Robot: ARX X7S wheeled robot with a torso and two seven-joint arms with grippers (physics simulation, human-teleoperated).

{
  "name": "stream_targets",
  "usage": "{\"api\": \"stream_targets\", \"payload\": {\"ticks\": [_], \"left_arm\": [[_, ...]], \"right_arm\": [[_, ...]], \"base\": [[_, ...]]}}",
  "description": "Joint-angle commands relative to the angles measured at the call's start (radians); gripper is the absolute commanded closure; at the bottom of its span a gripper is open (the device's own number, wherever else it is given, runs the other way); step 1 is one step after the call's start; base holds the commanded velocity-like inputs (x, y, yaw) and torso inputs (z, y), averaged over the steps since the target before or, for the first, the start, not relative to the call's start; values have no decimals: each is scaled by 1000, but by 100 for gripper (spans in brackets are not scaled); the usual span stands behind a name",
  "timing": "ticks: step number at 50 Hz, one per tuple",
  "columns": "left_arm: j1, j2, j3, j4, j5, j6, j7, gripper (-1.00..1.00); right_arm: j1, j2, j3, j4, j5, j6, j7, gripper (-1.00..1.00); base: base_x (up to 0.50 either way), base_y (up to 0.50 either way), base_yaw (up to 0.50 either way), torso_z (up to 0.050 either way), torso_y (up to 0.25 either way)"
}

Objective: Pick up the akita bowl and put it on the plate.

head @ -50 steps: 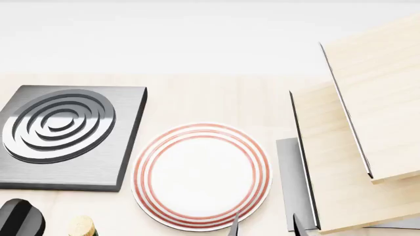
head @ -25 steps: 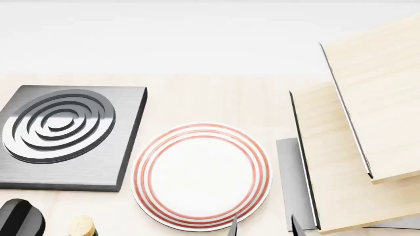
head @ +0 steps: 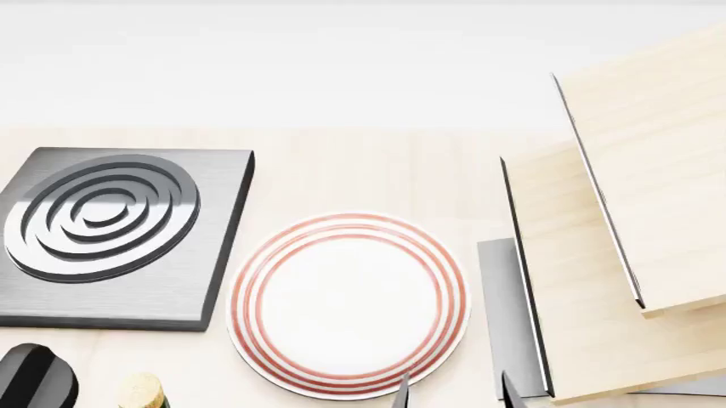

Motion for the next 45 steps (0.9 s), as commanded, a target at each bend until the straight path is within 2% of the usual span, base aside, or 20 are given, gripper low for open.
{"api": "stream_targets", "payload": {"ticks": [1,22,43,45], "left_arm": [[35,6,-17,-23,3,15,22,-100],[109,5,-28,-32,-7,30,84,-100],[156,14,-36,-59,9,33,87,-100],[149,13,-10,-71,23,41,92,-100]], "right_arm": [[2,2,-7,-5,0,8,6,-100],[16,-3,-20,26,-2,4,12,-100],[23,-3,-33,42,1,3,14,-100],[26,-6,-33,53,2,-3,12,-100]], "base": [[0,0,0,0,0],[0,0,0,0,0],[0,0,0,0,0],[0,0,0,0,0]]}}
